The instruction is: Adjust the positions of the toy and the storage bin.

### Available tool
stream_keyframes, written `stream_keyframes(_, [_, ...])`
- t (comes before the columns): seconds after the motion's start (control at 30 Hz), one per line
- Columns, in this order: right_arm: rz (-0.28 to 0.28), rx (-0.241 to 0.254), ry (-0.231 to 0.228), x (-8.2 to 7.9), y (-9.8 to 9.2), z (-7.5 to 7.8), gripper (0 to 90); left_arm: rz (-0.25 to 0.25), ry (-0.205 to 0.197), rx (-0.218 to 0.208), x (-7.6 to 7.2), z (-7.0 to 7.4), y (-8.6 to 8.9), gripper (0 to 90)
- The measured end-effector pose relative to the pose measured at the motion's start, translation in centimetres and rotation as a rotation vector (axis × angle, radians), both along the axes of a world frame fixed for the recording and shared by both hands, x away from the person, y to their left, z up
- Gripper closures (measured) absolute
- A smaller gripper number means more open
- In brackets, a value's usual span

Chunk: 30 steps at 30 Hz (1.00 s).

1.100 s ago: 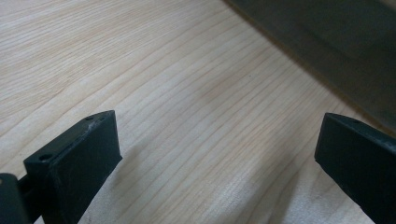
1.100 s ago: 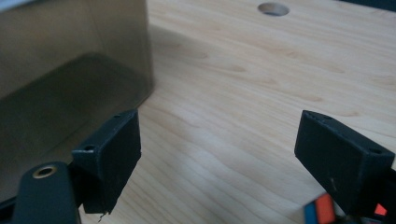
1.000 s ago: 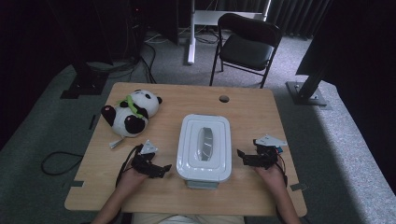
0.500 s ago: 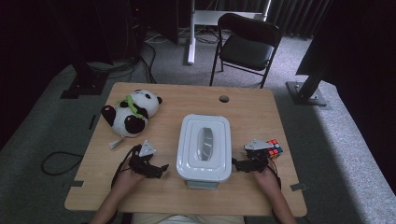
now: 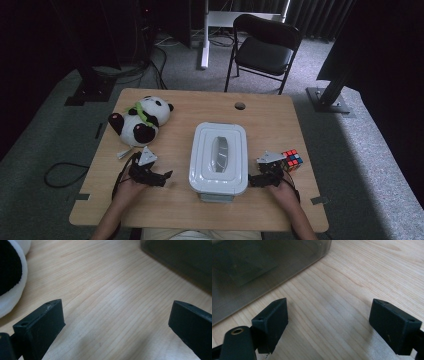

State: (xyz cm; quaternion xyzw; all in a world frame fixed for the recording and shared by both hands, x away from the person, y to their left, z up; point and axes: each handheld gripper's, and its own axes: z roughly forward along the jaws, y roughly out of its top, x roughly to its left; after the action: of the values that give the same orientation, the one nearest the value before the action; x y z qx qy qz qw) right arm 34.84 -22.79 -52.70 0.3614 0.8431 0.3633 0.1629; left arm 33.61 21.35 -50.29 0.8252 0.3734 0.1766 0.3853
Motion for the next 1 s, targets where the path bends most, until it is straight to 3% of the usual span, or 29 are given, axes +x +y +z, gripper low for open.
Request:
stream_keyframes(0.03, [-0.004, 0.002, 0.008, 0.1, 0.0, 0.0, 13.3, 0.001, 0.032, -0.020, 0.1, 0.2, 0.1, 0.8])
stream_keyframes(0.1, [-0.014, 0.004, 0.016, 0.2, 0.0, 0.0, 12.5, 0.005, 0.058, -0.025, 0.3, 0.5, 0.2, 0.8])
stream_keyframes(0.17, [-0.014, 0.004, 0.015, 0.2, 0.0, 0.0, 12.5, 0.032, 0.055, -0.011, 0.5, 0.9, 0.4, 0.8])
stream_keyframes(0.33, [-0.015, 0.004, 0.016, 0.2, 0.0, 0.0, 12.5, 0.035, 0.064, -0.023, 1.1, 2.7, 0.6, 0.9])
stream_keyframes(0.5, [-0.014, 0.004, 0.017, 0.2, 0.0, 0.0, 12.5, 0.044, 0.040, -0.003, 1.9, 4.6, 0.7, 0.9])
stream_keyframes(0.77, [-0.012, 0.004, 0.018, 0.2, 0.0, 0.0, 12.5, 0.082, 0.007, -0.012, 3.4, 7.0, 1.2, 0.9])
stream_keyframes(0.9, [-0.011, 0.004, 0.018, 0.2, 0.0, 0.0, 12.5, 0.115, -0.026, -0.011, 4.8, 8.8, 1.8, 0.9])
stream_keyframes(0.97, [-0.011, 0.004, 0.018, 0.2, 0.0, 0.0, 12.5, 0.121, -0.030, -0.007, 5.0, 9.1, 1.9, 0.9])
stream_keyframes(1.0, [-0.011, 0.004, 0.018, 0.2, 0.0, 0.0, 12.5, 0.129, -0.037, -0.024, 5.8, 9.8, 2.4, 0.9])
